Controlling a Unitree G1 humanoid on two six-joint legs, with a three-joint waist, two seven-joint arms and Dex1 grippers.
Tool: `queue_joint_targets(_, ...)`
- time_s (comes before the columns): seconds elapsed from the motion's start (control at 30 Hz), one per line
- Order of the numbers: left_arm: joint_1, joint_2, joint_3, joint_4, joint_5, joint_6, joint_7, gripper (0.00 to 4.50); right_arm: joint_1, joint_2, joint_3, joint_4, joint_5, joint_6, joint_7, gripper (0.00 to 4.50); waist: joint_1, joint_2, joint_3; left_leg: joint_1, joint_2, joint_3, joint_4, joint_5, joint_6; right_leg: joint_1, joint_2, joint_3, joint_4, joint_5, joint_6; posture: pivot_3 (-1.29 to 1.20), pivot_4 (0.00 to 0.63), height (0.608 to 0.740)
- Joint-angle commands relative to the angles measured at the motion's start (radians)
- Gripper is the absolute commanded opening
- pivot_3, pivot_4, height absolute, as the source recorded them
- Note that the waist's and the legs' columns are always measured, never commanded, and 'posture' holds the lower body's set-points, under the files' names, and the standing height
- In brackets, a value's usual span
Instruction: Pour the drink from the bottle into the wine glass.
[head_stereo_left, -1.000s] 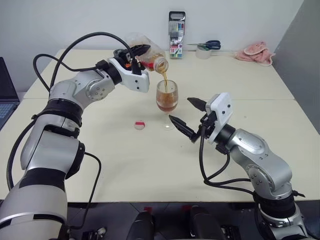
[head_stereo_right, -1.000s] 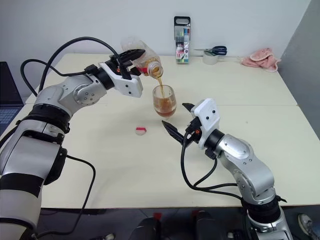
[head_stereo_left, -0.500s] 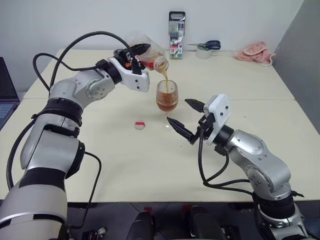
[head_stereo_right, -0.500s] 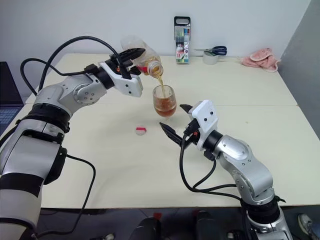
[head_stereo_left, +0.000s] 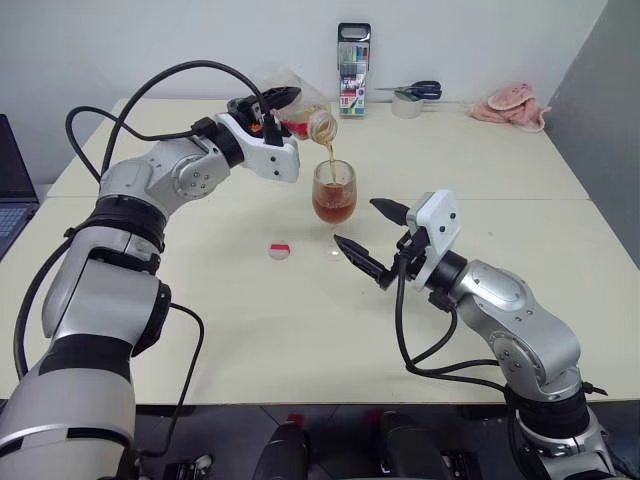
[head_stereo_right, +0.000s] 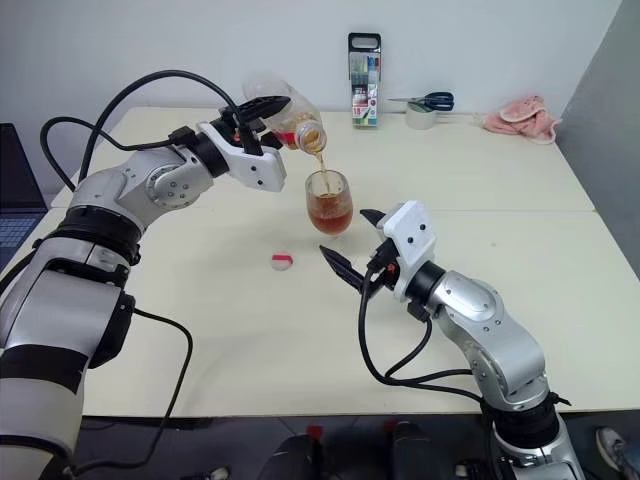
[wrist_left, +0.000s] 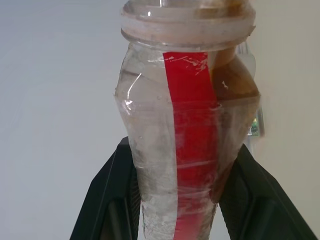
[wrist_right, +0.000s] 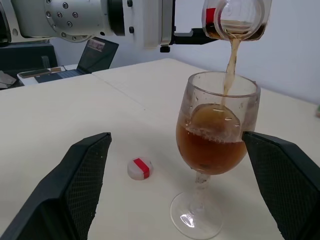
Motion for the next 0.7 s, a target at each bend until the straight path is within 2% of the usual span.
queue_joint_targets(0.03,0.016,-0.006,0.060,-0.033,-0.092,0.016,-0.043,1.69,-0.006,0.008,0.009,-0.024,-0.019,-0.052,0.006,4.50,0.000,0.000,0.000,0.000,0.000,0.000,0.000,0.000,0.000,0.000,0.000,0.000,0.000,0.000,0.000,0.00,0.150,0.740)
queue_joint_targets(0.23,0.103,-0.058,0.141,-0.120,-0.261,0.075,-0.184,1.69,-0.018,0.002,0.037,0.004,-0.068,-0.104,0.022,4.50,-0.001,0.000,0.000,0.000,0.000,0.000,0.000,0.001,-0.001,0.000,0.000,0.000,0.000,0.000,0.000,0.00,0.150,0.740)
queue_joint_targets(0.33,0.158,-0.094,0.212,-0.183,-0.391,0.170,-0.274,1.69,-0.029,0.009,0.044,0.016,-0.074,-0.114,0.035,4.50,-0.001,0.000,0.000,0.000,0.000,0.000,0.000,0.001,-0.002,0.000,0.000,0.000,0.000,0.000,0.000,0.00,0.150,0.740)
queue_joint_targets(0.57,0.350,-0.119,0.420,-0.439,-0.663,0.591,-0.390,1.69,-0.070,-0.021,0.060,0.005,-0.013,-0.037,0.129,4.50,-0.021,0.000,0.000,0.001,0.001,-0.001,0.000,0.001,-0.002,0.000,0.000,0.000,0.002,0.000,0.000,0.00,0.150,0.740)
queue_joint_targets(0.7,0.547,-0.087,0.544,-0.639,-0.812,0.913,-0.454,1.69,-0.114,-0.073,0.052,-0.002,0.032,0.049,0.186,4.50,-0.033,0.000,-0.001,0.002,0.001,-0.001,0.000,0.001,-0.001,0.000,0.000,0.001,0.004,0.000,0.000,0.00,0.150,0.740)
